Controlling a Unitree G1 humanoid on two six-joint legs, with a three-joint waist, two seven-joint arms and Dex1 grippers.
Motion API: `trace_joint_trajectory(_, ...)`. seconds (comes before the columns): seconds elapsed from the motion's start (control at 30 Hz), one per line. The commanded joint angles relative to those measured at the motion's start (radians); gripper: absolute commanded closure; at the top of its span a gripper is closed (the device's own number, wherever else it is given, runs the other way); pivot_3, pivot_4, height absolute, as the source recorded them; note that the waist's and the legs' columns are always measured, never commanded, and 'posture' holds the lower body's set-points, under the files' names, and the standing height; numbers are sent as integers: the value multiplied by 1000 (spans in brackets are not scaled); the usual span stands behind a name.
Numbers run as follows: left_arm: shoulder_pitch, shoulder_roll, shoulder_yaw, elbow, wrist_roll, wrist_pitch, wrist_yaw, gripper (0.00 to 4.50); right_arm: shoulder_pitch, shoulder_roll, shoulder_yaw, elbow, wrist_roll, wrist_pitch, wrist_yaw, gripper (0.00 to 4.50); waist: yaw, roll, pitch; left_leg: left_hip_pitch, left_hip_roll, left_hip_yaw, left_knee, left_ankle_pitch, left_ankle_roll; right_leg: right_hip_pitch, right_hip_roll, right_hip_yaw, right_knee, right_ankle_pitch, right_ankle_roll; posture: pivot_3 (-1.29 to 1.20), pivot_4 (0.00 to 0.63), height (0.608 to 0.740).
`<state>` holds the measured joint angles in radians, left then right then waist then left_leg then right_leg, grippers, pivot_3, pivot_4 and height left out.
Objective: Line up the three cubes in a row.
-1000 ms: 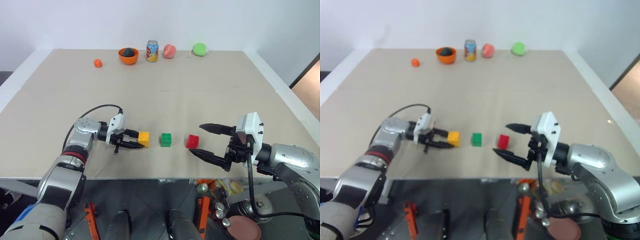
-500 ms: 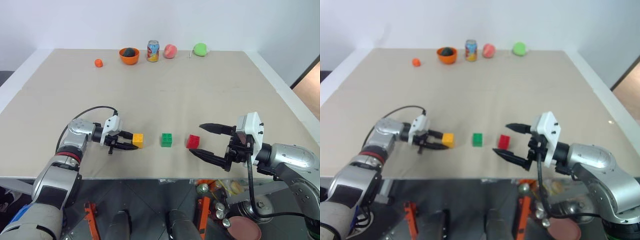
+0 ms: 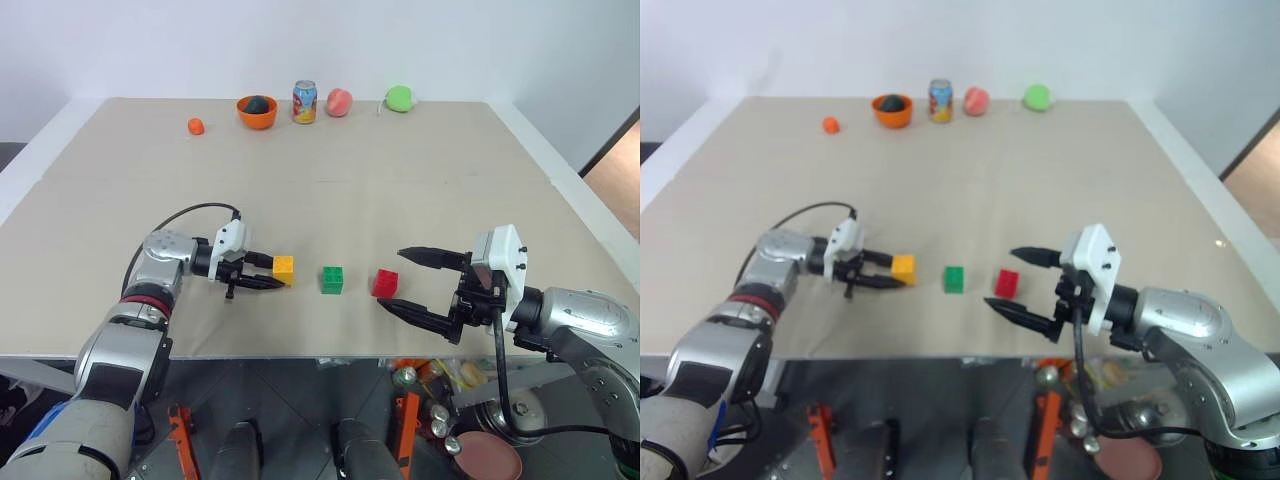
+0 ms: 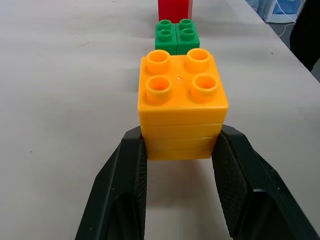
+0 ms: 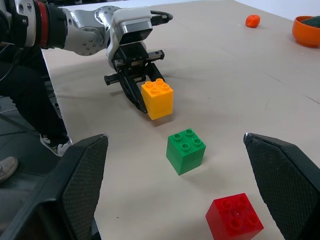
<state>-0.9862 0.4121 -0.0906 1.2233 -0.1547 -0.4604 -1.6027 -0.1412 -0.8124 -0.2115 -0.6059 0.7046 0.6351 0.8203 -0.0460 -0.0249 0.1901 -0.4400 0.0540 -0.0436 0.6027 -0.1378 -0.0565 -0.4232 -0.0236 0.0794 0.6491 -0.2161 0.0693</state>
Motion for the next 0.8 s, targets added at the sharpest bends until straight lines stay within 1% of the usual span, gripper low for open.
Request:
trace_joint_trajectory(0.03,-22,19,23,4,13,-11,-12,3223,2,-14,-31,-37,17,-3,-6,0,0,0,0,0,0,0,0,0,0,0,0,0,0,0,0,0,150,740)
trace_joint_trajectory(0.3,-11,26,33,15,43,-25,-12,3223,1,-18,-33,-36,21,-2,-3,0,0,0,0,0,0,0,0,0,0,0,0,0,0,0,0,0,150,740)
trace_joint_trajectory(0.8,3,-2,16,14,51,-32,-12,3223,3,-27,-35,-33,23,-3,-3,0,0,0,0,0,0,0,0,0,0,0,0,0,1,0,0,0,150,740)
